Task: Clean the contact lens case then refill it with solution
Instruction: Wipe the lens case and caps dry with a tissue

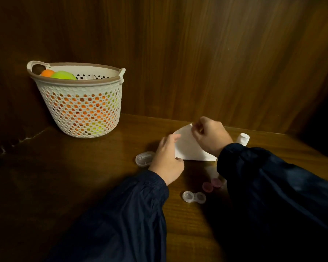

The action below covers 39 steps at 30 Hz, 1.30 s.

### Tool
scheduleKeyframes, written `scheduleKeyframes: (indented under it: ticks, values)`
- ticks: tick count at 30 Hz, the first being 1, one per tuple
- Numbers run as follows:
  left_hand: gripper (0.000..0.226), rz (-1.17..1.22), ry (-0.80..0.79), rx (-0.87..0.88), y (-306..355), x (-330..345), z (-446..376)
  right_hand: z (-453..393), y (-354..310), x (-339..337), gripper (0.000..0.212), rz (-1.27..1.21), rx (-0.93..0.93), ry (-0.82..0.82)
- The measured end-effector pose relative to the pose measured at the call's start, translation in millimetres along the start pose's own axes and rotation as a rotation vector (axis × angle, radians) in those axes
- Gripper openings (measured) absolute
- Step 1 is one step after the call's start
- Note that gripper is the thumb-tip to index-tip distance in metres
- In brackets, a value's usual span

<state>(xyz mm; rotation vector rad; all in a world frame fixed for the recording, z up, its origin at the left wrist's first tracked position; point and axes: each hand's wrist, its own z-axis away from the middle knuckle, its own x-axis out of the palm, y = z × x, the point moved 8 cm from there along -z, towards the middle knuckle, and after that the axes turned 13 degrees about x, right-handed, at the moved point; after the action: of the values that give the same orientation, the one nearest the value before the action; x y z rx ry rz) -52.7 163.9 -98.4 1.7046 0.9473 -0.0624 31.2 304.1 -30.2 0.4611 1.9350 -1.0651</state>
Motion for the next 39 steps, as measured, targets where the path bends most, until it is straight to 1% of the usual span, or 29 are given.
scheduleKeyframes:
  ticks: [2,4,9,13,18,24,29,31,33,36,38,39]
  values:
    - [0.066,-0.08,-0.075,0.045,1.7,6.4,0.5,-5.1,5.6,-4.3,0.013,-0.115,0.09,0.019]
    - [0.059,-0.126,-0.118,0.071,2.5,10.7,0.7,-8.7,6.3,-6.8,0.013,-0.216,0.134,0.023]
    - [0.051,-0.174,-0.112,0.1,2.8,12.0,-0.7,-13.4,0.4,-17.9,0.012,-0.369,0.16,0.085]
    - [0.048,-0.173,-0.114,0.097,0.8,11.6,-1.9,-13.5,-10.9,-26.5,0.013,-0.412,0.101,0.134]
    - [0.046,-0.169,-0.118,0.091,2.0,10.8,-1.0,-10.0,-24.4,-30.4,0.004,-0.397,-0.02,0.167]
    - [0.046,-0.179,-0.134,0.107,6.1,11.3,-2.0,-2.8,-34.0,-38.7,0.009,-0.383,-0.107,0.232]
    - [0.047,-0.186,-0.129,0.075,6.3,11.0,0.4,2.9,-40.5,-55.9,0.004,-0.444,-0.164,0.286]
    - [0.048,-0.18,-0.1,0.09,12.4,7.2,-0.4,8.0,-44.6,-62.8,0.003,-0.483,-0.185,0.279]
    - [0.053,-0.134,-0.019,0.105,23.6,-2.7,-1.3,15.4,-49.4,-69.9,0.004,-0.506,-0.209,0.252]
    - [0.076,0.064,0.2,0.101,41.8,-26.3,0.2,32.8,-57.9,-84.7,0.004,-0.506,-0.266,0.212]
    - [0.092,0.046,0.313,0.09,53.7,-44.2,4.0,48.0,-62.7,-95.0,0.006,-0.5,-0.299,0.195]
    - [0.095,0.002,0.354,0.098,60.5,-53.0,6.6,56.6,-65.2,-99.8,0.008,-0.505,-0.315,0.183]
